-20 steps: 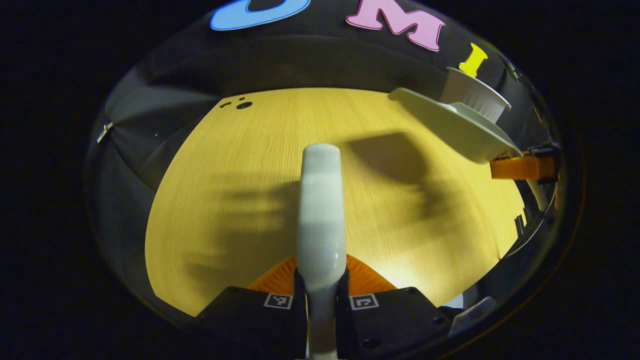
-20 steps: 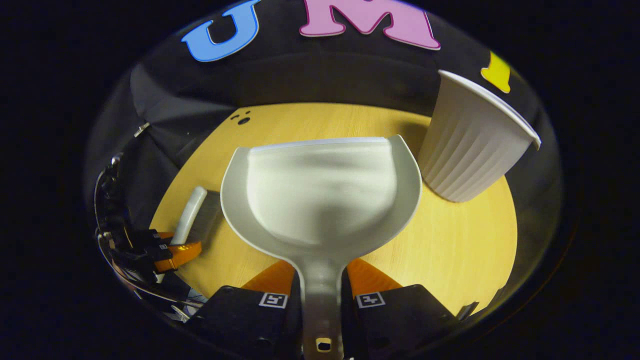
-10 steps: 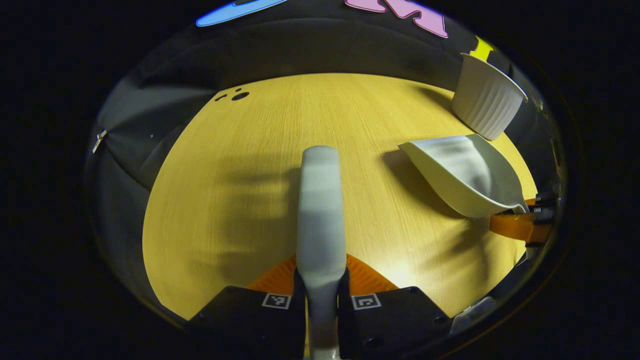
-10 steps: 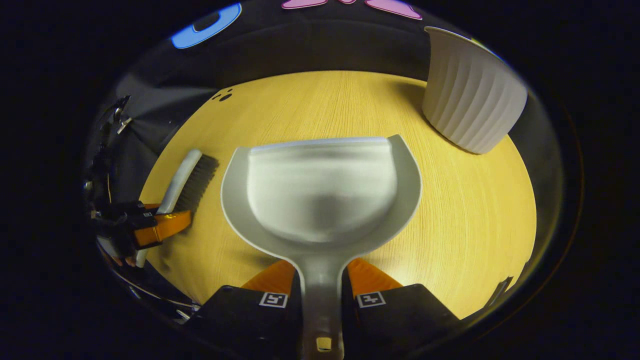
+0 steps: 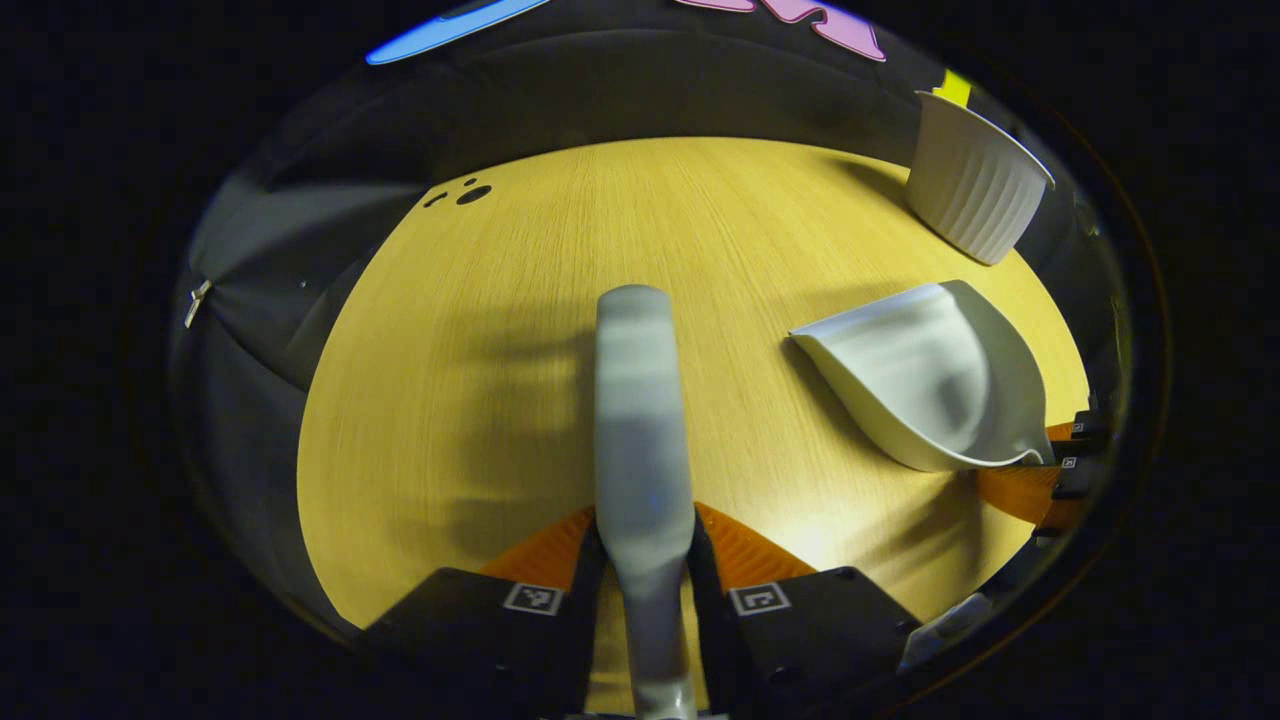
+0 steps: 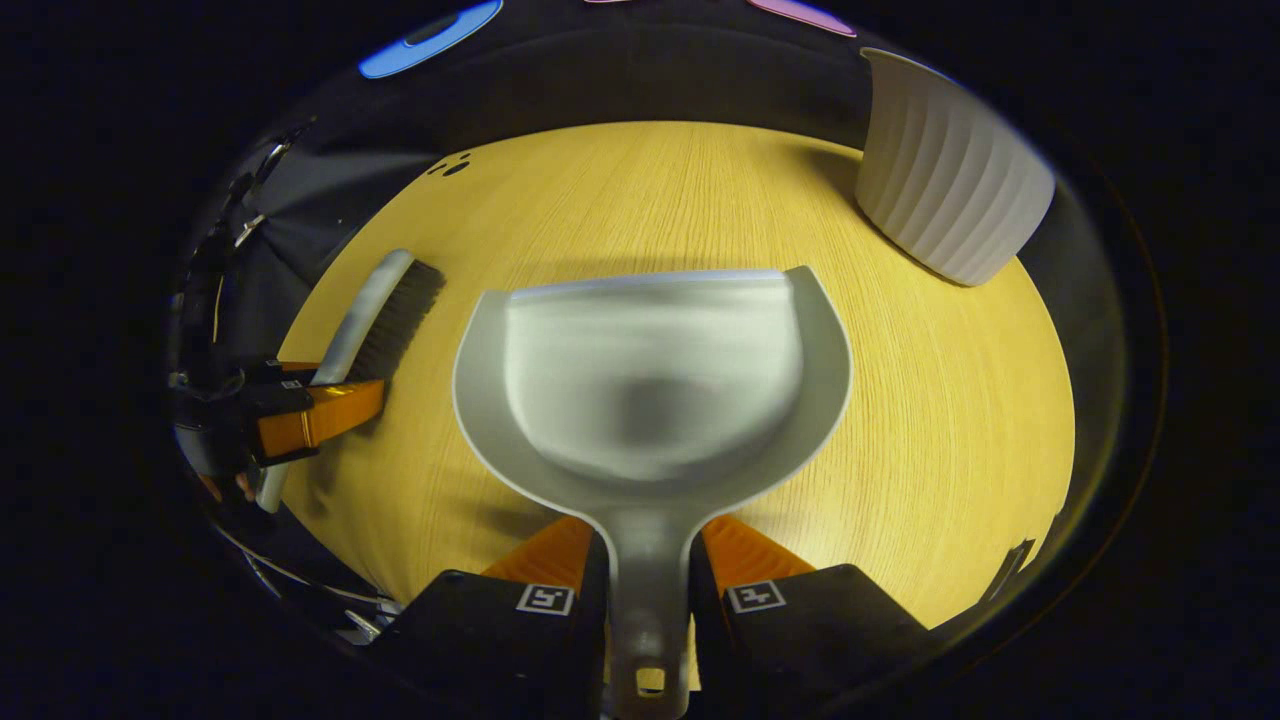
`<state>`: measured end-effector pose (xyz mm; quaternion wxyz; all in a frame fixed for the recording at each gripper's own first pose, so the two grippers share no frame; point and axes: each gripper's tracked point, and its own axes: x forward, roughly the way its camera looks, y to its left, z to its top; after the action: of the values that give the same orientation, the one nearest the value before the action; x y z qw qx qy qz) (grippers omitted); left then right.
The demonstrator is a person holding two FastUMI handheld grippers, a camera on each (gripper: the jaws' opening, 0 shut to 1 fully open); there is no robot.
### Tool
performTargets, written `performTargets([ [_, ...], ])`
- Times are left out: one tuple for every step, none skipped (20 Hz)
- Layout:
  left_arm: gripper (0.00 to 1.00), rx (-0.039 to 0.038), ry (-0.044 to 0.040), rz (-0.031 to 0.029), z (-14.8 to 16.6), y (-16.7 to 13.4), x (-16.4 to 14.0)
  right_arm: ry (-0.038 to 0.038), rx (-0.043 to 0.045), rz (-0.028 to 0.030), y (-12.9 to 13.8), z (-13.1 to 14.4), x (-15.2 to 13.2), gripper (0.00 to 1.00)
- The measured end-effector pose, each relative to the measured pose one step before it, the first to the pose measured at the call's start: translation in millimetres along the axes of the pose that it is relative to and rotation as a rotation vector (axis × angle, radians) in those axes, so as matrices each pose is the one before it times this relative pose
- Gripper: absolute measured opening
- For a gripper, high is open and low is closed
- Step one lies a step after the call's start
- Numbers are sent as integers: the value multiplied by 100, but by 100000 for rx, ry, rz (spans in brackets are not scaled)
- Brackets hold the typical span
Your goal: Pick up the small broom and dustpan from the desktop, sweep the trash into the dustpan with the broom, and then empty the trash into the garbage bin.
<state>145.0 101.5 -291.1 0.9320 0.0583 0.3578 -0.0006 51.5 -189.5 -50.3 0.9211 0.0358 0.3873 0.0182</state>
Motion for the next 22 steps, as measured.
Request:
performTargets([
  [57, -118, -1440, -355, 184, -337, -482, -7, 731, 1566, 334, -1, -212, 43],
  [71, -468, -1657, -910, 310, -340, -588, -847, 817, 1139, 286, 149, -277, 50],
  [85, -496, -2327, -773, 948, -234, -749, -1524, 510, 292, 97, 472, -343, 60],
  [100, -68, -2658, -223, 150, -43, -594, -1951, -133, -345, -170, 542, -621, 78],
  [98, -169, -2530, -440, 553, -166, -872, -2339, -422, -1057, -245, 184, -470, 89],
  [97, 13, -2649, -446, 550, -191, -1005, -2077, -445, -419, -194, 435, -930, 100],
  [97, 128, -2613, -11, 524, -76, -1156, -2901, -199, -685, -119, 513, -883, 100],
  [97, 383, -3314, 121, 677, -69, -1369, -3071, -52, -717, -188, 779, -1227, 99],
  [97, 371, -3910, 331, 778, -81, -1404, -3390, -59, -479, -133, 810, -1198, 99],
  [97, 95, -4678, 663, 975, 17, -1483, -3676, 41, -447, -40, 839, -1072, 100],
  [97, 5, -5456, 184, 1108, -104, -1514, -4047, -215, -274, -56, 1088, -1241, 100],
  [97, 269, -5922, 224, 1318, -167, -1553, -4310, -112, -1182, -126, 1179, -1454, 99],
  [97, 249, -5891, 801, 1217, -3, -1482, -5055, 235, -1072, 27, 1265, -1129, 100],
  [97, 370, -5504, 778, 1354, -36, -1633, -5527, 483, -253, -4, 1368, -1262, 100],
  [97, 372, -5409, 830, 1077, 147, -1616, -5521, 483, 285, 47, 1615, -1413, 100],
  [97, 69, -4628, 799, 1377, -169, -1389, -5364, 298, 97, 18, 1590, -1277, 100],
  [97, -267, -4741, 480, 1194, -207, -1305, -4987, 94, -5, 231, 1389, -743, 100],
  [97, -566, -4634, 440, 1280, -241, -1325, -4877, -195, -182, 120, 1312, -1174, 100],
  [97, -697, -4337, 938, 992, -14, -929, -4866, -501, 163, 71, 1423, -996, 100],
  [97, -525, -4422, 1066, 1088, 41, -1058, -4766, -574, -52, 12, 1208, -1057, 99],
  [97, -59, -3931, 1027, 612, 7, -898, -5053, -659, -446, -4, 1020, -850, 99],
  [96, 128, -3283, 971, 704, -24, -733, -3982, -422, -411, -42, 854, -808, 99],
])
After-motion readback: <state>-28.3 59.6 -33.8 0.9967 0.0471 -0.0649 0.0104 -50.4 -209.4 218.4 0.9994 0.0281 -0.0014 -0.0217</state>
